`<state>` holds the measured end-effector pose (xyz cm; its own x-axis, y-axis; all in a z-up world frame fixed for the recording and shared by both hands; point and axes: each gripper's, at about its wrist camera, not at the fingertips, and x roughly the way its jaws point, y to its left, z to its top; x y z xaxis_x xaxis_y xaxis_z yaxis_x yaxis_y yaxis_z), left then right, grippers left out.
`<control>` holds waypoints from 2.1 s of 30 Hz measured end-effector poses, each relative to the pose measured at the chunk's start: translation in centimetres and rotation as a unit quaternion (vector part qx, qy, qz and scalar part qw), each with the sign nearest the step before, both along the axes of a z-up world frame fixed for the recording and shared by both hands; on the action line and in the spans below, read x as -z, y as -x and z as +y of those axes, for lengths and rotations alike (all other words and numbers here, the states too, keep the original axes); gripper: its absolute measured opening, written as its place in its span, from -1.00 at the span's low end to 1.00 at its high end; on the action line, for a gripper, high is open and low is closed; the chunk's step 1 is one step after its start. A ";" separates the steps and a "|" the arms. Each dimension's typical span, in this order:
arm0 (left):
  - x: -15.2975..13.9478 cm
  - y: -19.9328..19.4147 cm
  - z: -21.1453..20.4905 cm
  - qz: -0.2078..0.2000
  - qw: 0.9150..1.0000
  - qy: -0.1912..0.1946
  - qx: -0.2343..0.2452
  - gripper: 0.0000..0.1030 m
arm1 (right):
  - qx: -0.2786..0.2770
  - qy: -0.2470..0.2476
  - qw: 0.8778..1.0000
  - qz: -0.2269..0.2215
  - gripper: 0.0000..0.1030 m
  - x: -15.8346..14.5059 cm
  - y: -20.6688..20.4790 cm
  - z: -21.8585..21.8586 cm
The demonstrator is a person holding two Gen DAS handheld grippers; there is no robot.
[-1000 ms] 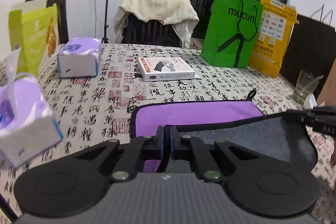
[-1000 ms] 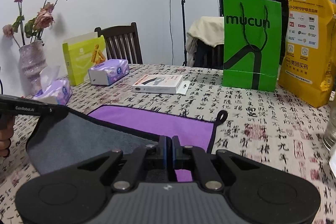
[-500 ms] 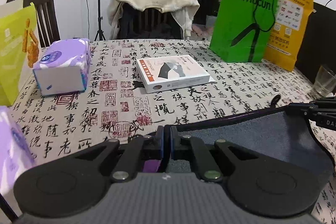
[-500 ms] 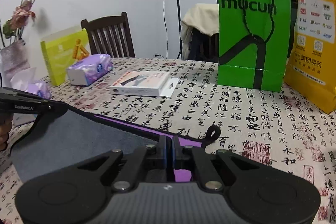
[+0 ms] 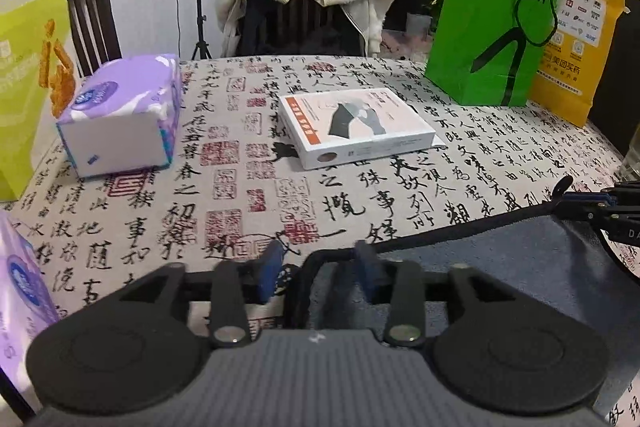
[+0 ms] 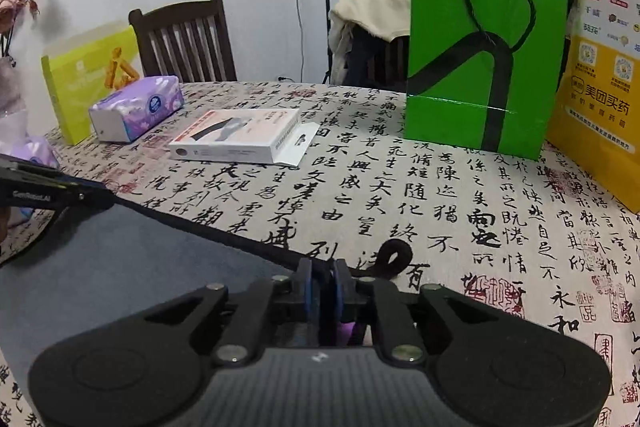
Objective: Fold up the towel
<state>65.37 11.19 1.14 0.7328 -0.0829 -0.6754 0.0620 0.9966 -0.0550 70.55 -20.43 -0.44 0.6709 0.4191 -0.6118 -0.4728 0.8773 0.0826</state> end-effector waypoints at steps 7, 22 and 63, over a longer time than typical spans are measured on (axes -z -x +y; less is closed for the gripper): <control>-0.9 1.8 -0.3 -0.010 1.000 -0.005 0.006 0.64 | 0.005 -0.018 1.000 -0.001 -0.01 -1.0 0.5 -0.7; -4.0 10.1 -2.6 -0.042 0.999 -0.018 0.024 0.87 | 0.002 -0.044 0.999 -0.019 0.60 -4.1 7.4 -1.5; -5.3 33.2 -5.8 -0.110 0.994 -0.027 0.000 0.98 | -0.010 -0.069 0.994 -0.078 0.72 -6.8 31.3 -4.4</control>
